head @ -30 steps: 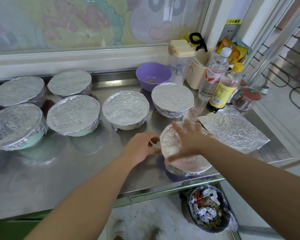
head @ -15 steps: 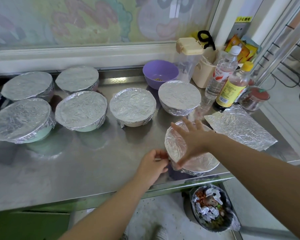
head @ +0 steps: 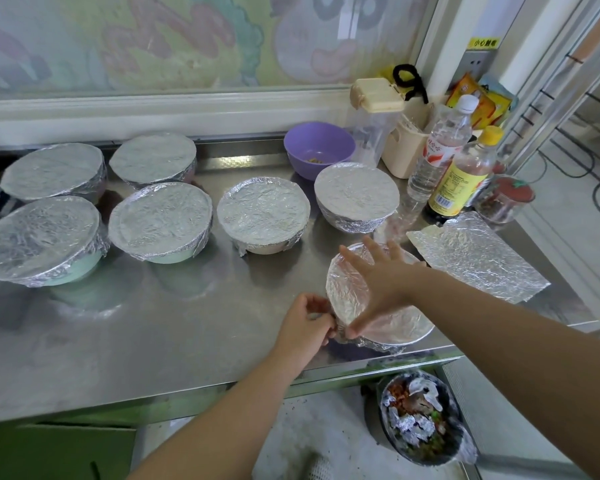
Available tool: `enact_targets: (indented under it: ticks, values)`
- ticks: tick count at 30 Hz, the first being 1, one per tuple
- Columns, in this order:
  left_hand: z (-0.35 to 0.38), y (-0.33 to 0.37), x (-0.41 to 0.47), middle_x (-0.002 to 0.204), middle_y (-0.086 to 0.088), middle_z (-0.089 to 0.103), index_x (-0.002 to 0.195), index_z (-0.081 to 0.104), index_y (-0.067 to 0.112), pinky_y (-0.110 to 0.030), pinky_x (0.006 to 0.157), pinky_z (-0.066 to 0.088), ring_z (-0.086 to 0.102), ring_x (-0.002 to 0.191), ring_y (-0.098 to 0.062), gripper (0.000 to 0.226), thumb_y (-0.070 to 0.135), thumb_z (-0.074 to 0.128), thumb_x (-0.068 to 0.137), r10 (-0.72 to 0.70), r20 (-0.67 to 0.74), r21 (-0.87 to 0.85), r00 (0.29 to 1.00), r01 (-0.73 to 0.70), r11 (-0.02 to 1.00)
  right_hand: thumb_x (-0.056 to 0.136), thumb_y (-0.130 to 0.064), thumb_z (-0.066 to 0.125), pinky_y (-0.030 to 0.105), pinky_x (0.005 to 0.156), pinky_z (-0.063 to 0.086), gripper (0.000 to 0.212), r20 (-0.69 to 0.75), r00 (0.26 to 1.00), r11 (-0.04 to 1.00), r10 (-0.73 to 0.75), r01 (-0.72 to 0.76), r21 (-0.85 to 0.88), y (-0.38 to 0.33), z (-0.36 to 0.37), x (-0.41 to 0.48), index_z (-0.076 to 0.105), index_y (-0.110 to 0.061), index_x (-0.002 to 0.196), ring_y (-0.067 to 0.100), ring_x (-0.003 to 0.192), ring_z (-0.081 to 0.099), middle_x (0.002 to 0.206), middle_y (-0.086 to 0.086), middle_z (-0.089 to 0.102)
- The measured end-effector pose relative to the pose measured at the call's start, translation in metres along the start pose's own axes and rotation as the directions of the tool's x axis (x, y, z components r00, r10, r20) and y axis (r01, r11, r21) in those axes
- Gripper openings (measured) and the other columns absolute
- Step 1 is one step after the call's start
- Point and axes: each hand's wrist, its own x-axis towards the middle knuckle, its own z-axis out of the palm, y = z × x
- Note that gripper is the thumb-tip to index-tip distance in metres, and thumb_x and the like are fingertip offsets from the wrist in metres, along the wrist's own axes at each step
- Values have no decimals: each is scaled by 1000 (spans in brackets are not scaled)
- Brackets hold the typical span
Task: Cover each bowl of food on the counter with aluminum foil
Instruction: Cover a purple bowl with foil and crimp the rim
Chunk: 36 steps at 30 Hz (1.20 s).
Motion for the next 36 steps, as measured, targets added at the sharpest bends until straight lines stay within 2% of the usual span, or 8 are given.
enact_targets:
  ticks: [3, 7, 10, 13, 18, 27, 34, 36]
  values:
    - [-4, 3, 2, 64, -8, 62, 109, 55, 6, -24, 50, 41, 50, 48, -14, 21, -4, 46, 92, -174, 112, -157, 978, 190, 969, 44, -85, 79, 87, 103, 5, 154, 0, 1000, 1000, -2, 2, 6, 0, 0, 0, -31, -53, 147, 45, 145, -33, 159, -4, -40]
    - [-13, 0, 2, 66, -8, 63, 84, 60, 10, -25, 55, 39, 53, 52, -15, 24, 20, 45, 99, -298, 270, -237, 916, 363, 901, 44, -85, 78, 86, 105, 4, 153, 3, 1000, 1000, -5, 5, 13, 1, 0, -1, -31, -54, 146, 45, 145, -32, 159, -3, -41]
    - [-18, -5, 3, 80, -9, 68, 87, 64, 9, -25, 58, 48, 64, 62, -17, 28, 31, 53, 100, -321, 291, -260, 901, 397, 880, 44, -85, 78, 86, 105, 4, 153, 4, 1000, 1000, -6, 6, 14, 0, -1, -1, -32, -54, 146, 45, 145, -32, 159, -3, -40]
    - [-16, 1, 1, 98, -8, 74, 108, 65, 10, -27, 66, 53, 69, 74, -18, 25, 31, 55, 100, -313, 296, -229, 902, 385, 894, 44, -86, 78, 86, 105, 5, 153, 7, 1000, 1000, -3, 3, 13, 0, -1, -2, -31, -53, 146, 45, 145, -32, 159, -4, -41]
    - [-18, 9, 2, 99, -11, 74, 111, 66, 10, -26, 70, 55, 69, 78, -16, 27, 33, 59, 98, -320, 281, -150, 905, 370, 917, 44, -85, 78, 86, 105, 4, 153, 6, 1000, 1000, -1, 0, 12, -1, 0, -2, -32, -53, 146, 44, 145, -32, 159, -3, -41]
    - [-14, 5, 12, 76, -7, 72, 99, 60, 6, -23, 61, 57, 68, 66, -13, 9, 15, 61, 97, -320, 216, -282, 923, 372, 884, 45, -86, 78, 85, 105, 4, 153, -2, 1000, 1000, 1, -1, 18, -1, 0, -2, -31, -53, 147, 42, 146, -33, 158, -4, -41]
    - [-23, 7, 19, 95, -15, 71, 125, 60, -1, -27, 69, 60, 67, 79, -20, 30, -3, 56, 96, -314, 364, -358, 877, 443, 822, 44, -87, 78, 86, 105, 4, 153, -1, 1000, 1000, -2, 2, 24, 0, 1, -1, -31, -53, 146, 42, 146, -33, 159, -4, -41]
    - [-28, 4, 20, 96, -17, 69, 122, 61, -3, -25, 69, 60, 65, 78, -20, 30, -9, 53, 94, -307, 409, -377, 859, 466, 801, 43, -87, 77, 86, 105, 4, 154, 0, 1000, 1000, -3, 3, 23, 0, 1, 0, -32, -53, 146, 42, 146, -33, 159, -4, -41]
